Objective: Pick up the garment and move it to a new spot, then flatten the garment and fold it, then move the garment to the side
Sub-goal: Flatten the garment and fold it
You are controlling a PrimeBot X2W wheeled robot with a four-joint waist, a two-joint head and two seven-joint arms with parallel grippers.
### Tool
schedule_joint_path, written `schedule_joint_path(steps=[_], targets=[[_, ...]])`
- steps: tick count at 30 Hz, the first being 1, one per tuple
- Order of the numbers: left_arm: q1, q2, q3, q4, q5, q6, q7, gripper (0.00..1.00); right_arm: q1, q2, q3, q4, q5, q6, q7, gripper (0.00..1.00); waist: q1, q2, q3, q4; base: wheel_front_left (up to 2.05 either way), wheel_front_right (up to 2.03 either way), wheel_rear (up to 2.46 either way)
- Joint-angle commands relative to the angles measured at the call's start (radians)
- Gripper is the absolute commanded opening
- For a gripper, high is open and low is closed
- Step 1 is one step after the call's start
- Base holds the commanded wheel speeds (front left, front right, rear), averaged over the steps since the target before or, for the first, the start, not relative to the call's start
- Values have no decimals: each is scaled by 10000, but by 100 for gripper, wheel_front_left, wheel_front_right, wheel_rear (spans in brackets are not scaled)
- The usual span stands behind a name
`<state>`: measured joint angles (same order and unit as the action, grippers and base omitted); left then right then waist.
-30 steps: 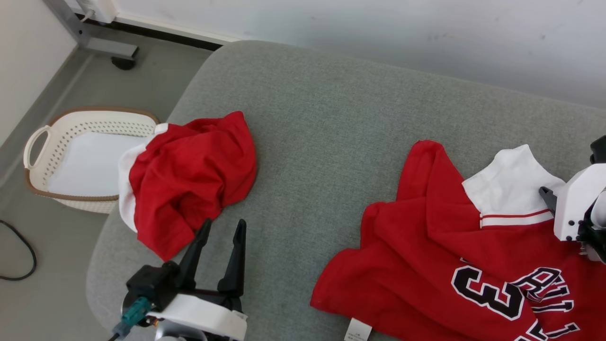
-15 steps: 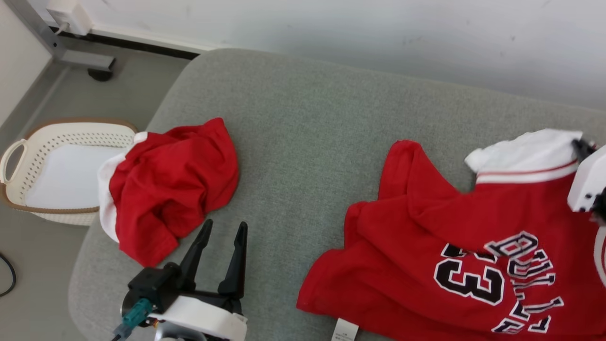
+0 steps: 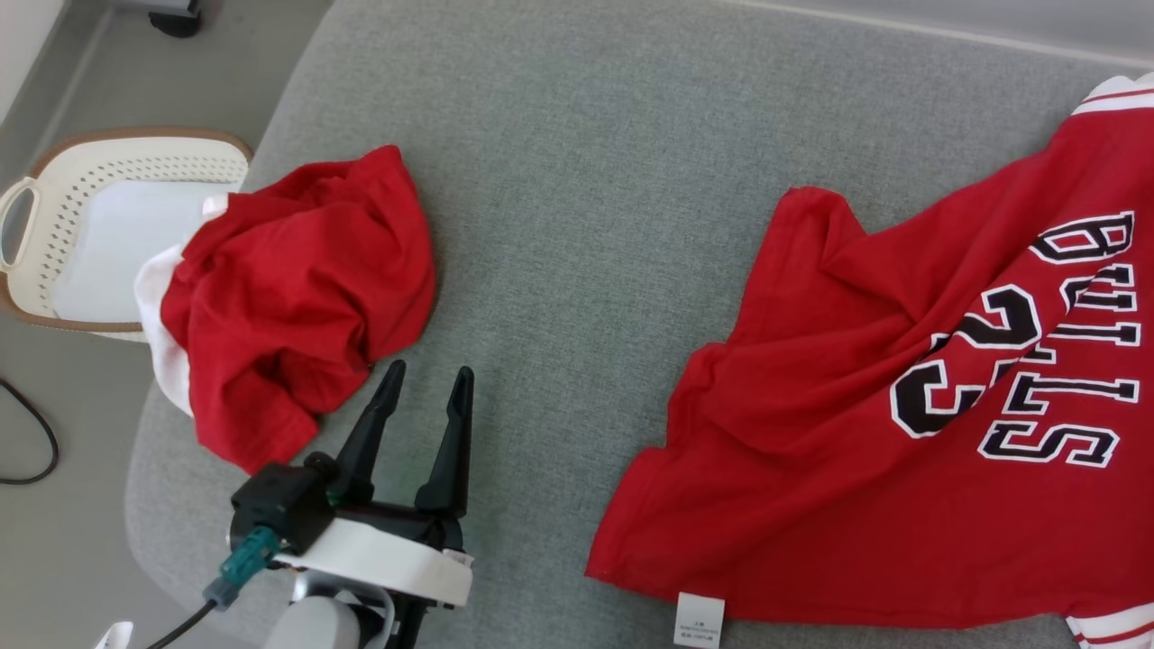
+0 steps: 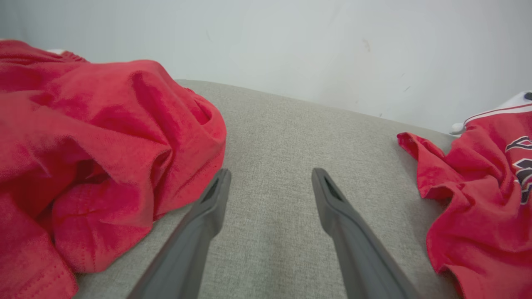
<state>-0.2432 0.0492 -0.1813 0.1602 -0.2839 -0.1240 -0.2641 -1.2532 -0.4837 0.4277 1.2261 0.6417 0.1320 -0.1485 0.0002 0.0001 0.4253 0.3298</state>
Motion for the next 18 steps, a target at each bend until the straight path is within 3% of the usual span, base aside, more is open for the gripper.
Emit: schedule_joint_path(steps=[1,2,3,10,18], targets=[[-93,29,-10,21,-204,-23,-3,100,-216,-11,-75,176,-125,-26,-88,25,-2,-1,55,-6,0,0,0],[-106,27,-11,43,-205,-25,-3,100,-214,90,-84,293,-186,-26,-108,69,-2,-1,36,-48,0,0,0],[-114,28,-24,65,-207,-28,-3,100,-204,191,-109,362,-226,-26,-152,100,-2,-1,-1,-86,0,0,0],[-21,31,25,233,64,-36,-3,100,388,801,109,493,-736,-26,-709,100,-2,-1,-888,-646,0,0,0],[559,76,449,558,458,-49,-3,100,2144,1836,869,-892,-403,-26,-1082,100,-2,-1,-2769,-1888,0,0,0]])
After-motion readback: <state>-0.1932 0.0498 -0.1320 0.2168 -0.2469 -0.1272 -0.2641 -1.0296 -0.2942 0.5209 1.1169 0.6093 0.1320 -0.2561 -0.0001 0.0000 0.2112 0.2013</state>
